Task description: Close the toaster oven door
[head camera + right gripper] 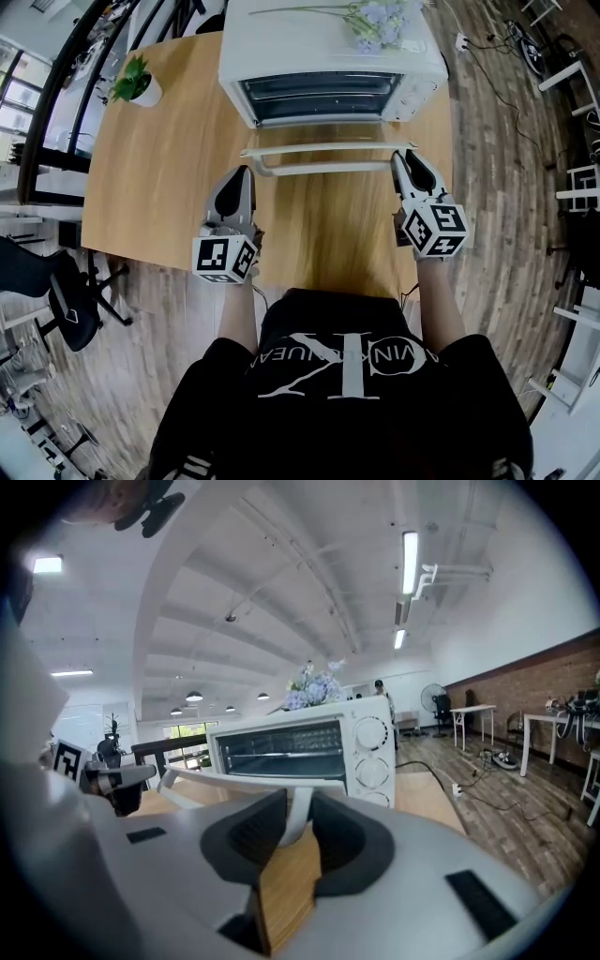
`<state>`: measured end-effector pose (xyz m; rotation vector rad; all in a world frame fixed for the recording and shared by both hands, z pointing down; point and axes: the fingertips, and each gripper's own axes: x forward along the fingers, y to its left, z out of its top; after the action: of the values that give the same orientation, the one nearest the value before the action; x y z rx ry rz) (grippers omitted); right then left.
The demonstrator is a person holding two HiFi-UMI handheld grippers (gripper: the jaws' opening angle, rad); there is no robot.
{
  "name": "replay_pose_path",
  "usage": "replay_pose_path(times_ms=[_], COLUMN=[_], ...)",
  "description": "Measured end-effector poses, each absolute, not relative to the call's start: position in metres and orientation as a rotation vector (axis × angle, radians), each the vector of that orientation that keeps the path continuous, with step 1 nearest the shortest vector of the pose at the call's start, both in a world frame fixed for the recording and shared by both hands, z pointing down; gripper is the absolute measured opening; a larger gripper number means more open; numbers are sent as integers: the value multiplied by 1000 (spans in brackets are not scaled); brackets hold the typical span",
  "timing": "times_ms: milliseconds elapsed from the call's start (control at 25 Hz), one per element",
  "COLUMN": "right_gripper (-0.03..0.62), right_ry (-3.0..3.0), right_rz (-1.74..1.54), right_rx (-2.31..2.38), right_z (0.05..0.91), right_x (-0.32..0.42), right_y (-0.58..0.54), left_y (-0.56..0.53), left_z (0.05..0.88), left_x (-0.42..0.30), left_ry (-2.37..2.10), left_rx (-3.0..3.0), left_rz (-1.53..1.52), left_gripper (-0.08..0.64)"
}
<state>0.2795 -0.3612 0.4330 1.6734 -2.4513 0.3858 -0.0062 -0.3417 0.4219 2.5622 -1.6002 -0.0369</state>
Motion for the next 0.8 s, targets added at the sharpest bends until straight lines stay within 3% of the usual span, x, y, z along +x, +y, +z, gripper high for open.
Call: replay_pose_path(times_ms=[800], right_gripper=[75], right_ry=[-2527], right_rz=[377], right_rx=[1731], right_z=[390], right_x=[280], right_y=[-415], left_y=[-357], left_z=[416], left_x=[-1], left_ry=[-1605], left_rx=[2558], left_rz=[-50], left_gripper=[11])
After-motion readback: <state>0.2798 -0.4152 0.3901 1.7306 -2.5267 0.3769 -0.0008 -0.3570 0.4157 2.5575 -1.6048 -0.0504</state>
